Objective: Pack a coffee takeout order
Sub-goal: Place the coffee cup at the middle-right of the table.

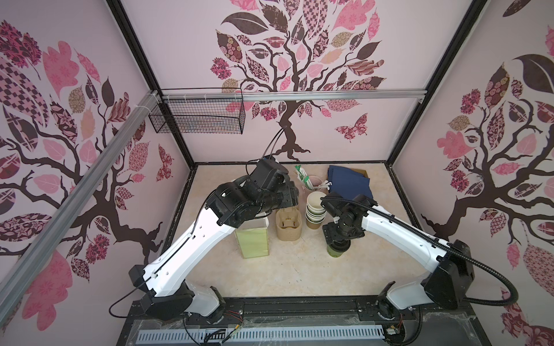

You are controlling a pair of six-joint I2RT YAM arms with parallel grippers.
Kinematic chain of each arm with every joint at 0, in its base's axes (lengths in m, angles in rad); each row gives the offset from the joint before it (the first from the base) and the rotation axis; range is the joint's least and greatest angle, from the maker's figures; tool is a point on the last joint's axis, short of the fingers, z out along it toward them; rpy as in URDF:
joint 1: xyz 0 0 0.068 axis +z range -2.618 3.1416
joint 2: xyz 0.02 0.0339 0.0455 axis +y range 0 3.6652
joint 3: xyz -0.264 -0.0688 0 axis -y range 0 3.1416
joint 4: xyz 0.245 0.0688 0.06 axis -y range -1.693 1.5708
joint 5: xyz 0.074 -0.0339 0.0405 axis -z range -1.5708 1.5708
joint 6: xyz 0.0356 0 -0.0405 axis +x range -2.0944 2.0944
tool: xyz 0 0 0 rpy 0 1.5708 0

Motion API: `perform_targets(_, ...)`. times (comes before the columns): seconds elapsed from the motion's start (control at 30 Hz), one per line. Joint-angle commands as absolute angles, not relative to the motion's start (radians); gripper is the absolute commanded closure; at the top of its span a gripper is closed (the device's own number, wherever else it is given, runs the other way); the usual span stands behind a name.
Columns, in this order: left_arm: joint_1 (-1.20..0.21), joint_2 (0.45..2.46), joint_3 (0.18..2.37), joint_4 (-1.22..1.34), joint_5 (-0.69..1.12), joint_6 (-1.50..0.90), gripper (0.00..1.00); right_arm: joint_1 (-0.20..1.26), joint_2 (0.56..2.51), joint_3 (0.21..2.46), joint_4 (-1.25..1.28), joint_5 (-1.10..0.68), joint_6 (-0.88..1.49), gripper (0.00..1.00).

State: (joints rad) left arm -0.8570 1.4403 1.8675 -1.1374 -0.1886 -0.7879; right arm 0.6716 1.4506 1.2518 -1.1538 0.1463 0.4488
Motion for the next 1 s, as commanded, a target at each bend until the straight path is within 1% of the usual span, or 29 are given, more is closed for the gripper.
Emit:
perform_targets(0.0, -0.853, 1.445, 1.901, -1.134, -0.180, -0.774, 0.32, 0.667, 1.412, 1.310, -1.216, 0.137, 0.475, 0.06)
perform_targets(0.1, -0.853, 1.453, 1.912, -1.136, -0.162, -0.762, 0.32, 0.668, 1.385, 1.383, -1.254, 0.144, 0.497, 0.05)
perform_targets(0.17, -0.855, 1.467, 1.932, -1.132, -0.134, -0.743, 0.33, 0.667, 1.341, 1.429, -1.248, 0.165, 0.528, 0.07)
perform_targets(0.23, -0.881, 1.488, 1.978, -1.140, -0.129, -0.722, 0.33, 0.667, 1.268, 1.437, -1.211, 0.205, 0.574, 0.10)
perform_targets(0.4, -0.988, 1.569, 2.034, -1.210, -0.178, -0.693, 0.32, 0.667, 1.095, 1.372, -1.112, 0.266, 0.692, 0.23)
perform_targets(0.53, -1.047, 1.604, 2.009, -1.231, -0.209, -0.729, 0.33, 0.667, 1.041, 1.338, -1.086, 0.272, 0.755, 0.26)
perform_targets(0.67, -1.046, 1.605, 2.028, -1.264, -0.281, -0.740, 0.34, 0.667, 1.057, 1.341, -1.062, 0.218, 0.757, 0.27)
perform_targets(0.77, -1.011, 1.619, 2.136, -1.364, -0.325, -0.709, 0.34, 0.668, 1.119, 1.384, -1.088, 0.167, 0.733, 0.27)
perform_targets(0.87, -0.948, 1.611, 2.228, -1.470, -0.348, -0.672, 0.34, 0.669, 1.180, 1.438, -1.086, 0.090, 0.696, 0.28)
perform_targets(0.93, -0.888, 1.578, 2.243, -1.512, -0.359, -0.651, 0.34, 0.674, 1.221, 1.472, -1.058, 0.023, 0.684, 0.29)
perform_targets(0.97, -0.865, 1.559, 2.243, -1.524, -0.370, -0.644, 0.34, 0.687, 1.242, 1.491, -1.050, 0.016, 0.686, 0.29)
